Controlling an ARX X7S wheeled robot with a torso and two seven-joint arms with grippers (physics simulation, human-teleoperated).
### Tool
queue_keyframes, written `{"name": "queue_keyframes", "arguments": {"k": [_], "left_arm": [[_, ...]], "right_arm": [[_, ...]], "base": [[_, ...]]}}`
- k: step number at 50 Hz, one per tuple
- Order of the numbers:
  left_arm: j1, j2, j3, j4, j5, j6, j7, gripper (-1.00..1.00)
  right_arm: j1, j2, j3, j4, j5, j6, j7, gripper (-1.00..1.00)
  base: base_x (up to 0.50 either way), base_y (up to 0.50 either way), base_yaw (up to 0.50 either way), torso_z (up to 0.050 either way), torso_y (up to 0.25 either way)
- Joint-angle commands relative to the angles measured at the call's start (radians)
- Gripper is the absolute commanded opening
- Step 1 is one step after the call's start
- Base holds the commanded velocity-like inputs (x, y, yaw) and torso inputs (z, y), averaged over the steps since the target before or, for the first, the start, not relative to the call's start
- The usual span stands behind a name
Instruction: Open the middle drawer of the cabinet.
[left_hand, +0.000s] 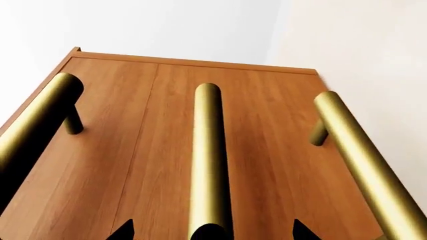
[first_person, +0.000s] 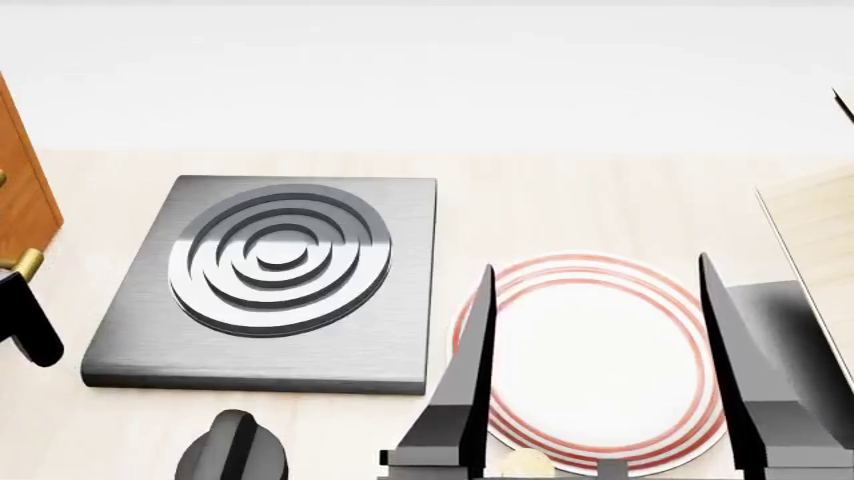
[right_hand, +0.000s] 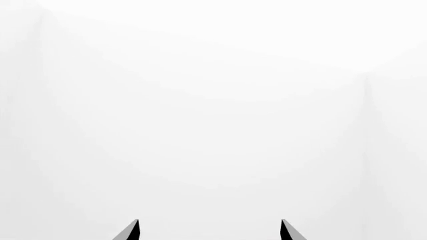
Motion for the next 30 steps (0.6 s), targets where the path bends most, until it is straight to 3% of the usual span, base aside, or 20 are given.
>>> {"name": "queue_keyframes", "arguments": {"k": [1,9,10,18,30], "left_arm": [[-0.010,0.026,0.004,-0.071,0.004,0.043,-0.012,1.00],[0.016,-0.011,0.003,0.039,0.007,-0.018,-0.007,1.00],[0.020,-0.019,0.003,0.059,0.007,-0.030,-0.006,-1.00],[0.019,-0.015,-0.001,0.044,0.004,-0.028,-0.008,-1.00],[-0.011,0.044,0.003,-0.130,0.003,0.070,-0.020,-1.00]], "right_arm": [[0.001,0.000,-0.003,0.000,-0.002,0.002,-0.002,1.00],[0.000,0.000,-0.006,0.000,-0.001,0.003,-0.002,1.00],[0.001,0.000,-0.007,0.000,-0.003,0.004,-0.002,1.00],[0.003,0.000,-0.008,0.000,-0.002,0.007,-0.001,1.00],[0.004,0.000,-0.010,0.000,-0.002,0.009,-0.001,1.00]], "base": [[0.00,0.00,0.00,0.000,0.000],[0.00,0.00,0.00,0.000,0.000],[0.00,0.00,0.00,0.000,0.000],[0.00,0.00,0.00,0.000,0.000],[0.00,0.00,0.00,0.000,0.000]]}}
